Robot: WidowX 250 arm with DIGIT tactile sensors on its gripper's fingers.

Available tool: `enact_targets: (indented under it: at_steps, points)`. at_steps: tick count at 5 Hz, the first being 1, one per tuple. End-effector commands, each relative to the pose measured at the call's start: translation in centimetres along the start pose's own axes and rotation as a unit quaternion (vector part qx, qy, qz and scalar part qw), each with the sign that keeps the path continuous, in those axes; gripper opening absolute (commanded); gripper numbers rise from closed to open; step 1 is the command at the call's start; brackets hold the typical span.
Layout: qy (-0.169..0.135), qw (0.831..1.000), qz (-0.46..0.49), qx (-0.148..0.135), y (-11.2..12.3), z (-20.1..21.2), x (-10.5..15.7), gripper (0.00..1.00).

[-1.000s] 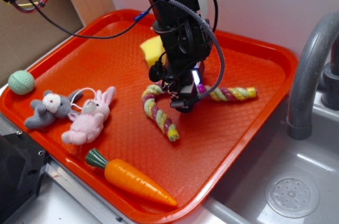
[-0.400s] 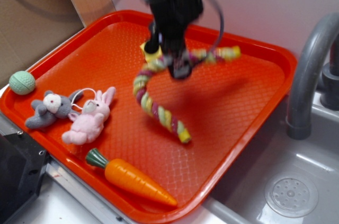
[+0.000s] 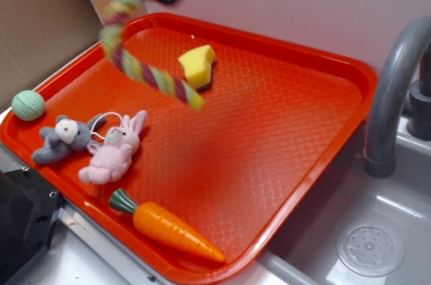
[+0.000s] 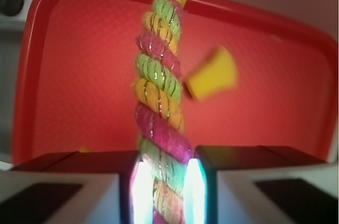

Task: Grab the multicolored rope.

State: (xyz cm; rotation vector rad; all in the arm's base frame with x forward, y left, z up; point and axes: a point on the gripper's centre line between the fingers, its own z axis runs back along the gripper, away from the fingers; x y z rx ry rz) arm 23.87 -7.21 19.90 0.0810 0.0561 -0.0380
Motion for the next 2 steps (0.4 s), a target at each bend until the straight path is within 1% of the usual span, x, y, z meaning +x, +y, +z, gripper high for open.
enact_targets:
  at_steps: [1,2]
  points:
    - [-0.066,0.998,-0.019,0.005,-1.64,6.77,-2.62,0.0]
    - [-0.122,0.991,-0.044,0.017,-1.78,6.03,-2.52,0.0]
